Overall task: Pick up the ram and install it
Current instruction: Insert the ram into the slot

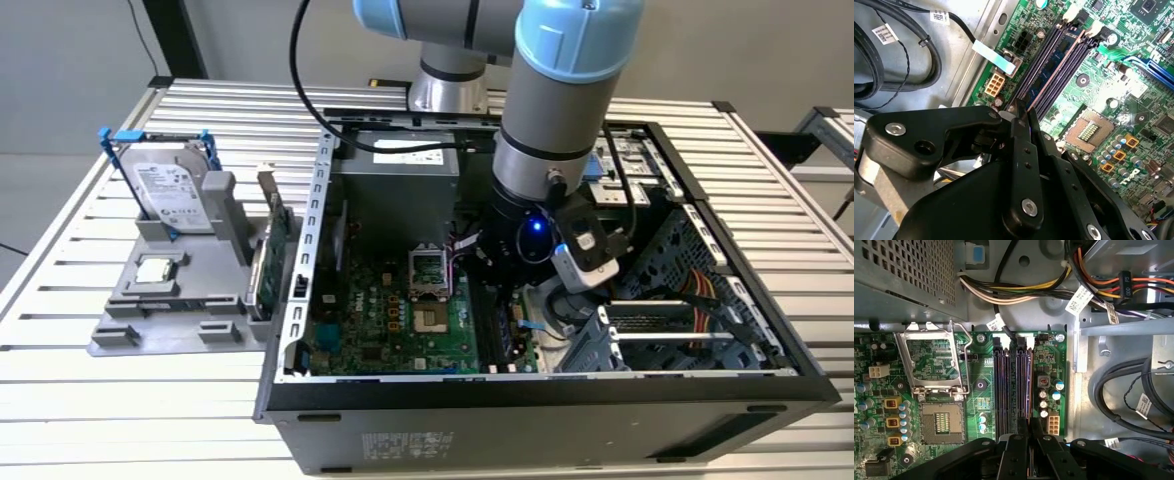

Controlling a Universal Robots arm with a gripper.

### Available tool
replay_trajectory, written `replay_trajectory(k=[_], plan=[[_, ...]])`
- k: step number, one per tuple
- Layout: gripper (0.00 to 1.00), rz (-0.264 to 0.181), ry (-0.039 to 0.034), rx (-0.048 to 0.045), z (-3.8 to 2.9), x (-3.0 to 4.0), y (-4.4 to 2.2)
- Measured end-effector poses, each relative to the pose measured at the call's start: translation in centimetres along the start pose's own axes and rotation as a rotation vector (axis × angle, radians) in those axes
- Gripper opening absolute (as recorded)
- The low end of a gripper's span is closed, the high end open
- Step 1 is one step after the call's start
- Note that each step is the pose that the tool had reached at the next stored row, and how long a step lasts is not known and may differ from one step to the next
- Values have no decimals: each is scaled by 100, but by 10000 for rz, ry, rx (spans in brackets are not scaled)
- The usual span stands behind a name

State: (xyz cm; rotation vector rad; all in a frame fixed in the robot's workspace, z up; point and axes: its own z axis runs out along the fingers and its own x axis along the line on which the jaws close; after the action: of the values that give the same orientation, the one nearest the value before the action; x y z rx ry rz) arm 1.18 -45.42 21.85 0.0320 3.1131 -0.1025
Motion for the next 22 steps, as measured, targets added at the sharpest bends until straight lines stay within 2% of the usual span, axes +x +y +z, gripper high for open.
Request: replay_trajectory(k=[11, 22], plan=[[0, -11, 2, 0, 2, 0, 0], [0, -340, -22, -11, 2, -4, 0]])
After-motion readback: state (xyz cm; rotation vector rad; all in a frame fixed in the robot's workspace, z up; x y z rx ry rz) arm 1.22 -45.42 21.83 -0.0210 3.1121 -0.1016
